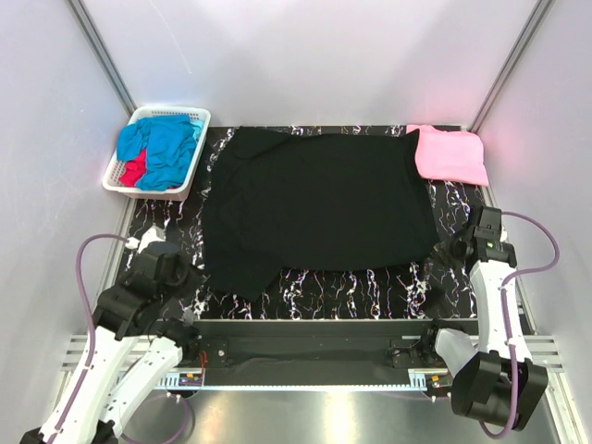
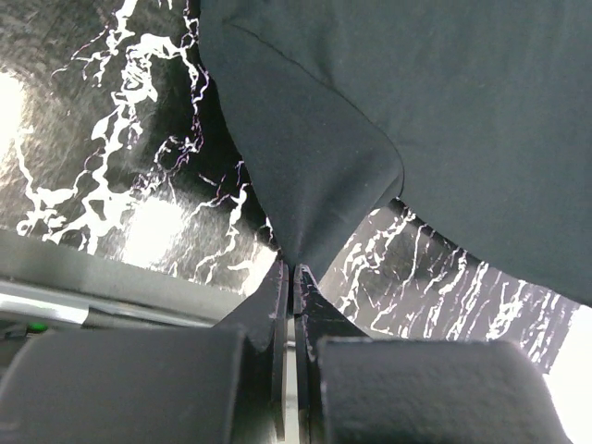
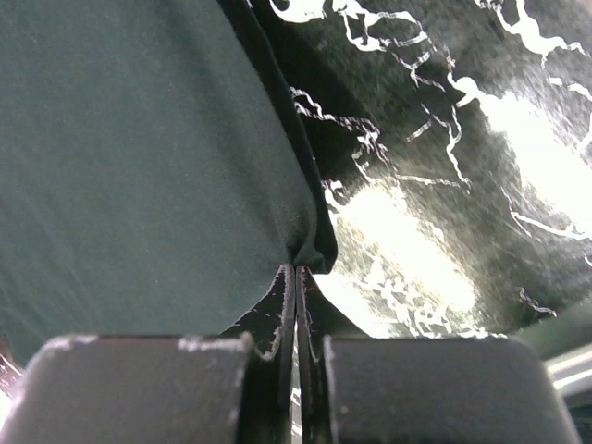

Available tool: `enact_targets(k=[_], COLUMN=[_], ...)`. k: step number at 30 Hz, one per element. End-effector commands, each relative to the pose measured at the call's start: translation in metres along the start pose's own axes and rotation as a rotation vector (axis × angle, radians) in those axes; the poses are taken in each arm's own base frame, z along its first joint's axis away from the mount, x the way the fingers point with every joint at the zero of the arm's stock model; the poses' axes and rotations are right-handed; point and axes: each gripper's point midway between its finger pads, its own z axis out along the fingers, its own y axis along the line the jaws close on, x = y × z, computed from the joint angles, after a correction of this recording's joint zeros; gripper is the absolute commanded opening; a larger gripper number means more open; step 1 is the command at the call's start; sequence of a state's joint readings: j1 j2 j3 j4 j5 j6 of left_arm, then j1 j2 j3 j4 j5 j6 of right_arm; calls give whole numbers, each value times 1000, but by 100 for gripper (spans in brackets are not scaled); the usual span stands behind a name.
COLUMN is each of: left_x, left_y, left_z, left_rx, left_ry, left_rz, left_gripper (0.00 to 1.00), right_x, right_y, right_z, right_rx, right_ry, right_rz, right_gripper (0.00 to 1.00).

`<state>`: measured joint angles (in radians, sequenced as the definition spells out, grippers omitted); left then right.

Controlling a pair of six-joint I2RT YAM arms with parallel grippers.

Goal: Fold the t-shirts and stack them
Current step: Fold the tshirt

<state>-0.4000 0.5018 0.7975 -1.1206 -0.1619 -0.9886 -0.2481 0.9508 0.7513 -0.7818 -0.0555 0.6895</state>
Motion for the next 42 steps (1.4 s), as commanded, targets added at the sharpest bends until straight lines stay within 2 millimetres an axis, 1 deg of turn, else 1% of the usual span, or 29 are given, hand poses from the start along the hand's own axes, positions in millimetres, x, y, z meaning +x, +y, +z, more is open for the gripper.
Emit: enact_targets(k=[1, 2, 7, 12, 15, 21, 27, 32, 34, 38, 39, 42], left_x=[-8, -12, -19, -28, -30, -28, -33, -37, -38, -50, -52, -61], left_y=[-7, -10, -10, -11, -10, -7, -2, -2, -5, -26, -30, -41], left_z=[-21, -26, -48, -72, -80, -84, -97, -91, -84, -71, -64, -53], left_rx=[43, 58, 77, 108, 117, 122, 127, 101, 90, 107, 84, 75], left_ry=[-30, -41, -73, -109, -120, -121, -158, -169, -161, -177, -168, -179], left_rz=[-31, -37, -54, -75, -82, -93, -114, -110, -100, -73, -63, -44], left_gripper=[0, 0, 0, 0, 0, 0, 0, 0, 0, 0, 0, 0], right_x=[7, 8, 18, 21, 23, 27, 23, 21, 16, 7, 1, -10], right_y=[-2, -2, -6, -7, -9, -13, -12, -7, 0, 15, 23, 36], right_z=[-12, -13, -15, -24, -30, -35, -42, -37, -37, -33, -33, -32], right_rx=[2, 1, 4, -8, -11, -1, -16, -20, -38, -68, -88, -110], right_ry=[30, 31, 60, 39, 33, 38, 7, 22, 15, 35, 28, 25], right_rz=[13, 19, 44, 76, 81, 81, 85, 85, 84, 74, 67, 48], right_gripper=[0, 0, 0, 0, 0, 0, 0, 0, 0, 0, 0, 0])
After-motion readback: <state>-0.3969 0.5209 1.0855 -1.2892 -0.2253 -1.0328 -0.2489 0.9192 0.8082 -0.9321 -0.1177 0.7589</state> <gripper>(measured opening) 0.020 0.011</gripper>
